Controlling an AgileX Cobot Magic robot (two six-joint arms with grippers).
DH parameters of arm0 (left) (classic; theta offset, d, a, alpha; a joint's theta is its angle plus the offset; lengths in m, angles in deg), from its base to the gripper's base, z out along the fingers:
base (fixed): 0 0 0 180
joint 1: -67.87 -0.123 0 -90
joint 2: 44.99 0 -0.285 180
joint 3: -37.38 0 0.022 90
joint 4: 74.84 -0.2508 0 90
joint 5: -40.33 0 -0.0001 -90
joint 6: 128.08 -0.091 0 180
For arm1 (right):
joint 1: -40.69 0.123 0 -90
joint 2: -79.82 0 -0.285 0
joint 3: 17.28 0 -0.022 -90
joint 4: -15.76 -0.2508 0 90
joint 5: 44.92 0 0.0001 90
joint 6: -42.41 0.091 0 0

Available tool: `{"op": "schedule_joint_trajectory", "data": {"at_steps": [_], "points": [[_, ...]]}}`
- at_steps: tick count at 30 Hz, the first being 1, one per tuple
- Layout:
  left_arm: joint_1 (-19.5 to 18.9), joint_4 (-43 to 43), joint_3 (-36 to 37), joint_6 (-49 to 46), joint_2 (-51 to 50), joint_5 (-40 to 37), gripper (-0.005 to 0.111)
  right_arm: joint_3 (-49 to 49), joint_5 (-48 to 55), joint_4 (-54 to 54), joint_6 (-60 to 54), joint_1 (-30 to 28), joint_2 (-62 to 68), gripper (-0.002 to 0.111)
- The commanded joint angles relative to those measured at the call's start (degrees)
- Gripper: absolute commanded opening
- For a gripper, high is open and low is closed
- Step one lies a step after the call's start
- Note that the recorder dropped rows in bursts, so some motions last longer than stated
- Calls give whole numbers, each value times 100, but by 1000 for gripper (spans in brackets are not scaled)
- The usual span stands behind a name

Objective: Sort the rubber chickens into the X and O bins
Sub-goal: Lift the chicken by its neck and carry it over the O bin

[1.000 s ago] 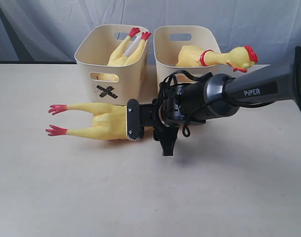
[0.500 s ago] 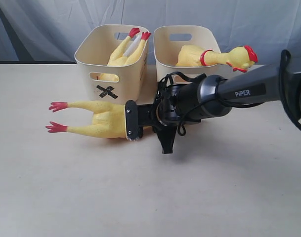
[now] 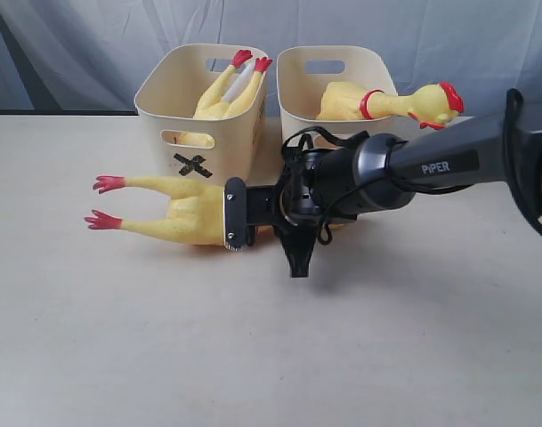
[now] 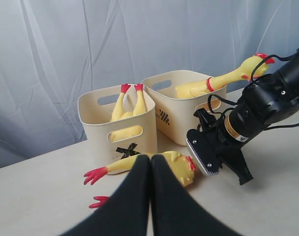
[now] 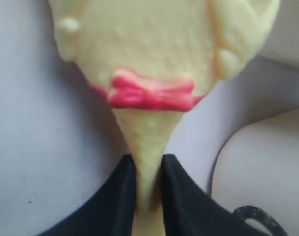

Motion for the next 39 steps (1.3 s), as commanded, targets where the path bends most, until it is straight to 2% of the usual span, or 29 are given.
{"op": "schedule_joint_trajectory", "data": {"at_steps": [1,7,13,20,30,39], "points": [[5,17,35,-12,47,16,0,0,295,-395,25,82,-245,-1],[5,17,35,-12,47,16,0,0,865,-970,-94,285,-596,-1],[5,17,35,-12,47,16,0,0,1476,-2430,-1448,443,-1041,-1],[5,17,35,-12,47,16,0,0,2423,-3677,-1984,574,-1589,-1],[5,17,35,-12,47,16,0,0,3328,-5068,-1803,574,-2401,-1],[5,17,35,-12,47,16,0,0,3408,-5229,-541,574,-3183,-1]]}}
